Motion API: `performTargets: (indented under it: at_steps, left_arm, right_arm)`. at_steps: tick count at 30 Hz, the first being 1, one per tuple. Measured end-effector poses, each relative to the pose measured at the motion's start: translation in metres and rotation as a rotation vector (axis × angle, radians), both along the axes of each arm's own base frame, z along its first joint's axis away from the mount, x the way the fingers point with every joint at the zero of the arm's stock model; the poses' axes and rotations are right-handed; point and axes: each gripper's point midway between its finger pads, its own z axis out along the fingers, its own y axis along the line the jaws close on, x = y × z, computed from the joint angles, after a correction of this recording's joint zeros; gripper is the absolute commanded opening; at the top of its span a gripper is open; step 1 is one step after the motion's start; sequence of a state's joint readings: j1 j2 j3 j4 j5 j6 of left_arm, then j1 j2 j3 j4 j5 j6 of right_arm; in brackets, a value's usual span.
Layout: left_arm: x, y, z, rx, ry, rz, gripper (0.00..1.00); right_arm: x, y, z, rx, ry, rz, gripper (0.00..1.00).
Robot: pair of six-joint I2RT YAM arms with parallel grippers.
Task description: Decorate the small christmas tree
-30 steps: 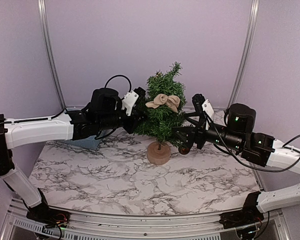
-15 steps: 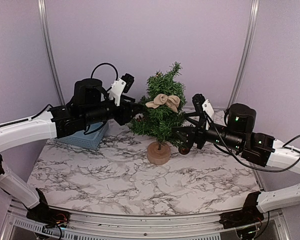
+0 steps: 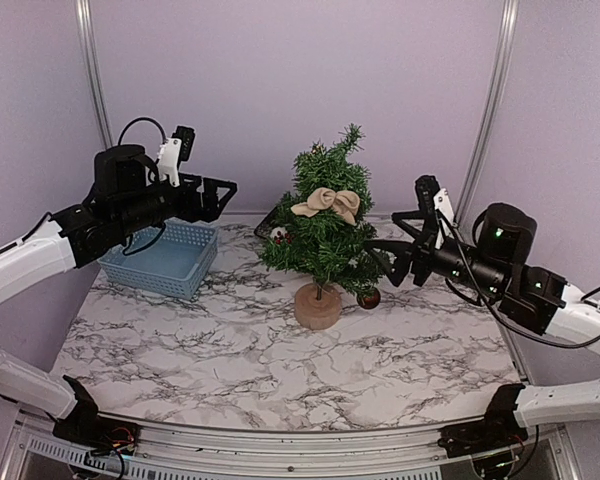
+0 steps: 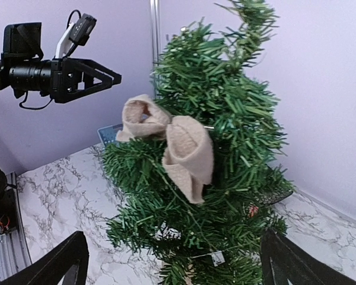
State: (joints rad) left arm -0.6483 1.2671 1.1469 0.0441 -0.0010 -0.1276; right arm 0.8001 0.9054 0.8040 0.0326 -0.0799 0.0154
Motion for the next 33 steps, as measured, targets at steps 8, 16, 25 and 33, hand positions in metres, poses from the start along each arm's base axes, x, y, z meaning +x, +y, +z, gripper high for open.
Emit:
performTargets:
  at_steps: [8, 16, 25, 33]
  left_arm:
    - [0.045, 0.089, -0.03, -0.097, 0.181, 0.232, 0.99]
    - [0.053, 0.136, -0.095, -0.124, 0.364, 0.39, 0.99]
    - [0.045, 0.152, -0.154, -0.09, 0.489, 0.495, 0.99]
    - [0.041, 0.154, -0.19, -0.064, 0.576, 0.521, 0.99]
  right_arm:
    - [0.046, -0.069, -0.009, 0.031, 0.071, -0.202, 0.99]
    - [0.089, -0.144, -0.059, 0.036, 0.245, -0.42, 0.99]
    - [0.105, -0.174, -0.141, 0.031, 0.496, -0.542, 0.99]
    - [0.092, -0.18, -0.193, 0.083, 0.61, -0.6, 0.99]
